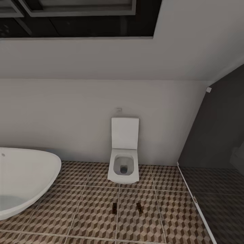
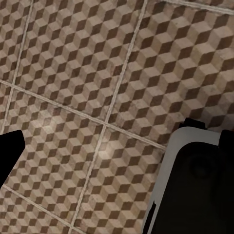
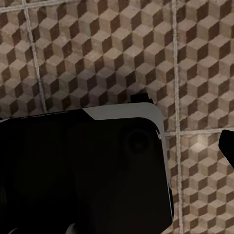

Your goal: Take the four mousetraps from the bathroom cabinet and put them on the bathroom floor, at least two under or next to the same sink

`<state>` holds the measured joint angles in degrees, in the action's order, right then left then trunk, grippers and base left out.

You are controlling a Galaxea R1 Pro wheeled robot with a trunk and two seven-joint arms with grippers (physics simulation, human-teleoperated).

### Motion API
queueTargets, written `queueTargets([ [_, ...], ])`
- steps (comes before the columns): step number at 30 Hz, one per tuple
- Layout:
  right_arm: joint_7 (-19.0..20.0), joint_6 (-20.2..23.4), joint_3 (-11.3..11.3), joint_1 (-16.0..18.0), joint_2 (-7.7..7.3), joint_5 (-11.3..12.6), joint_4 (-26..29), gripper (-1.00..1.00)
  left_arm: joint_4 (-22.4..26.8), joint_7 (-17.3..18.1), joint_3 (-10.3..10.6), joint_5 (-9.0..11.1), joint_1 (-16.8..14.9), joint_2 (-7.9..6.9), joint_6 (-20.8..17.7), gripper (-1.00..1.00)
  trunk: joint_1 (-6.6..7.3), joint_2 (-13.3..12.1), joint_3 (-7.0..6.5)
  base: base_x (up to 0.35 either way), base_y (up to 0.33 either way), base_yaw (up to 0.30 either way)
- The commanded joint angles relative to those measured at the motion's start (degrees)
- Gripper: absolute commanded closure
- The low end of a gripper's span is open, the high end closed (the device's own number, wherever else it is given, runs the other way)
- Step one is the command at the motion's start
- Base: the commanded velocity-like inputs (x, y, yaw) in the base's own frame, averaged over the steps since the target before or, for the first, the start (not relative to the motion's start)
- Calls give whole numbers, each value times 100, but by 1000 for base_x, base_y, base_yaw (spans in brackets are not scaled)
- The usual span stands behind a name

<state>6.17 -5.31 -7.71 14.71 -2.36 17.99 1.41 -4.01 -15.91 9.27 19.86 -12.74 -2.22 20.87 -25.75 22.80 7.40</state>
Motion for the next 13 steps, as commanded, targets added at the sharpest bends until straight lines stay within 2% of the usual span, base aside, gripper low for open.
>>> queueTargets([
  [1,24,-22,-47,6,-2,61,-9,-100,-21,-4,48,36,-10,3,31,-100,-3,12,12,0,0,0],
  [13,24,-22,-47,6,-1,56,-9,-100,-21,-2,48,36,-10,3,31,-100,-3,12,12,0,0,0],
])
